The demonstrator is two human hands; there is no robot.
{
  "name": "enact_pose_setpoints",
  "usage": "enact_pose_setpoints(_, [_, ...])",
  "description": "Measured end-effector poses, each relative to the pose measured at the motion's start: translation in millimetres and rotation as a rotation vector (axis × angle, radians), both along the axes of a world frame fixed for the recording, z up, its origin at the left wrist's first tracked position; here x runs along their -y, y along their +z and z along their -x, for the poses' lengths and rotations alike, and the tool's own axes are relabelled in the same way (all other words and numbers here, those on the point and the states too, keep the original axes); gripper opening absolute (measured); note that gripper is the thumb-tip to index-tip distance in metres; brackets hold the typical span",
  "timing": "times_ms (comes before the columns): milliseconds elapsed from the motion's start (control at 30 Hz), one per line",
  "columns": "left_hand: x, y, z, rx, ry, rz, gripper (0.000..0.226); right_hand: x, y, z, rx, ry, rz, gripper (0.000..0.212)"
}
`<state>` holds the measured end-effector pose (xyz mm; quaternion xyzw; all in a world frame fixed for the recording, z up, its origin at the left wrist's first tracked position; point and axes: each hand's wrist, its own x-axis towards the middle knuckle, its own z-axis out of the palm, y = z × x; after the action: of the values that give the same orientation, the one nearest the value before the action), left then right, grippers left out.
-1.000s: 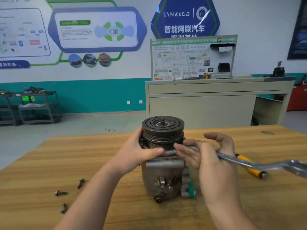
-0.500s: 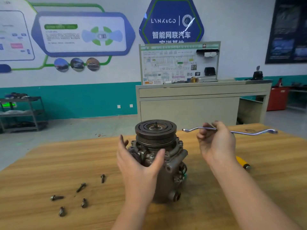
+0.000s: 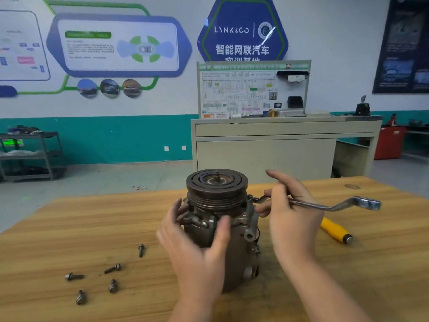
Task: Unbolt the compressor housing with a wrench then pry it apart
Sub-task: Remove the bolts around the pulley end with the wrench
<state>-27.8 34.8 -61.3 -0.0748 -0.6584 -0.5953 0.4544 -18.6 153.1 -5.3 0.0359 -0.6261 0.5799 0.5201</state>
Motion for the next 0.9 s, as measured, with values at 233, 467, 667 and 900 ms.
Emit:
enact_pose_setpoints(233, [12.4,-2.0,13.1,0.028,-0.054,-0.054,0.077,-3.5,-2.8,9.7,-0.059,-0.015,-0.029,0.036])
enact_pose_setpoints(467, [14.3,-4.7,16.3,0.114,-0.180,0.052,0.094,-3.3,-3.1,16.4,-0.155,-0.033,-0.061,0.039])
enact_pose_setpoints(667, [13.6,1.9,14.6,0.082,-0.164,0.158,0.106,6.2,-1.1,20.1,-0.239,-0.263,-0.314,0.029])
enact_pose_setpoints(900, [11.2,5.2,13.6,0.128,-0.157,0.190,0.116,4.7,-7.2,24.3,-0.319,-0.466,-0.365,0.027])
